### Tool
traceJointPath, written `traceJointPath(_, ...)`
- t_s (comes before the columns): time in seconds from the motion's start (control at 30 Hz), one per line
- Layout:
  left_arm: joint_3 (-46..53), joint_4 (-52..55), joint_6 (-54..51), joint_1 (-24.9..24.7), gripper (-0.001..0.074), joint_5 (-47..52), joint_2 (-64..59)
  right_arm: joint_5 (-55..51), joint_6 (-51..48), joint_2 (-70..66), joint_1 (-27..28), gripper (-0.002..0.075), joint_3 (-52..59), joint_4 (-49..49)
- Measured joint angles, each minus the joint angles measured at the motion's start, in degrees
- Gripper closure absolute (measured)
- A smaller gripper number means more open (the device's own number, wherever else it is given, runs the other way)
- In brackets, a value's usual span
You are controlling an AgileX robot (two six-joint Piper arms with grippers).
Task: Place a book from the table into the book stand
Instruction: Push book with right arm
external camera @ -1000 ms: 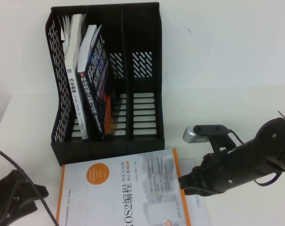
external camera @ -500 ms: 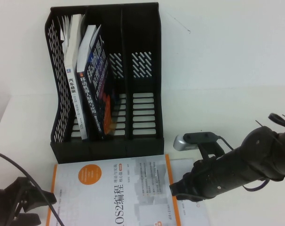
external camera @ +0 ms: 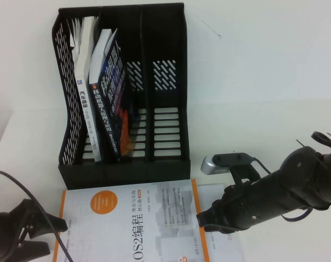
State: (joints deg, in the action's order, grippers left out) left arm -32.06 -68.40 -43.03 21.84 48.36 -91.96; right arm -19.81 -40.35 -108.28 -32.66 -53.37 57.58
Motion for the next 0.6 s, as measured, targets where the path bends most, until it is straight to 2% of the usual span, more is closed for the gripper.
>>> traceJointPath(0.17, -1.8, -0.1, -0.9, 0.0, 0.0236, 2.3, -5.8, 0.0, 0.0, 0.0, 0.0, 0.0724, 0.0, 0.0)
traceJointPath(0.37, -2.9, -1.8, -7.3, 0.2, 0.0239, 6.0, -11.0, -0.1, 0.0, 0.0, 0.0, 0.0724, 0.0, 0.0)
traceJointPath(0.6, -3.4, -4.6, -11.0, 0.5, 0.0337, 7.9, -14.6, -0.5, -0.8, 0.0, 0.0, 0.0724, 0.0, 0.0)
